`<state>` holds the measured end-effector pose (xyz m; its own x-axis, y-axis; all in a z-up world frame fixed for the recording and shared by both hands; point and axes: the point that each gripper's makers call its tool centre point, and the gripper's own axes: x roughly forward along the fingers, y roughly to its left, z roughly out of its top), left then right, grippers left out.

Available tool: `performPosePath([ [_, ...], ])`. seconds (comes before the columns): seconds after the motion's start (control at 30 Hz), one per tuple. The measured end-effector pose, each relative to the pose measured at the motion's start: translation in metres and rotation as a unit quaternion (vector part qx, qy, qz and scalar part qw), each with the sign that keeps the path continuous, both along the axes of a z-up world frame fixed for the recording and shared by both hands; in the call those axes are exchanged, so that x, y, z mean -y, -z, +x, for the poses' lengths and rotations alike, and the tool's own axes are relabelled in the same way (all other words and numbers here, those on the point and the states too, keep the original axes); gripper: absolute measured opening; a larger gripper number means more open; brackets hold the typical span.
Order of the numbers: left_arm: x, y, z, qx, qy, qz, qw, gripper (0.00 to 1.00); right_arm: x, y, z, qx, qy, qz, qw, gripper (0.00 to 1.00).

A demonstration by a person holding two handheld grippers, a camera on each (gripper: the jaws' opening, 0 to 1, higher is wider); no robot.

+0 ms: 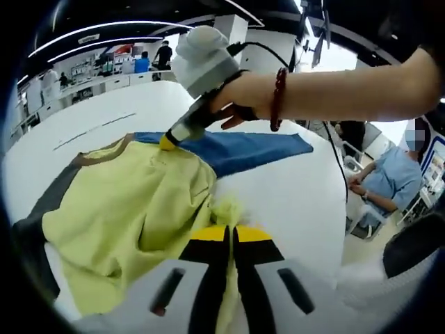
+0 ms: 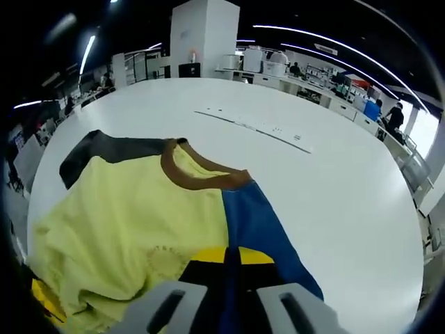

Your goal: Fold the garment on the visible template until the final outline fits inside the template.

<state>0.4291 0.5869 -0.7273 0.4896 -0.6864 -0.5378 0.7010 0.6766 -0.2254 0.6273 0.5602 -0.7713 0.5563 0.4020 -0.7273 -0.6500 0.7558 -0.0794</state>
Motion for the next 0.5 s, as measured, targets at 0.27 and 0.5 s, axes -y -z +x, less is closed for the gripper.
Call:
performPosePath([
  [0.27, -0.014, -0.038, 0.021, -0.001, -0.032, -0.058, 0.9978, 0.0, 0.0, 0.0, 0.016, 0.006, -0.015, -0.022, 0.9996, 0.0],
  [0.5, -0.058, -0.039, 0.065, 0.015, -0.099, -0.054, 0.9936, 0.0, 0.0, 0.0, 0.018, 0.005, -0.022, -0.022, 0.9995, 0.0],
])
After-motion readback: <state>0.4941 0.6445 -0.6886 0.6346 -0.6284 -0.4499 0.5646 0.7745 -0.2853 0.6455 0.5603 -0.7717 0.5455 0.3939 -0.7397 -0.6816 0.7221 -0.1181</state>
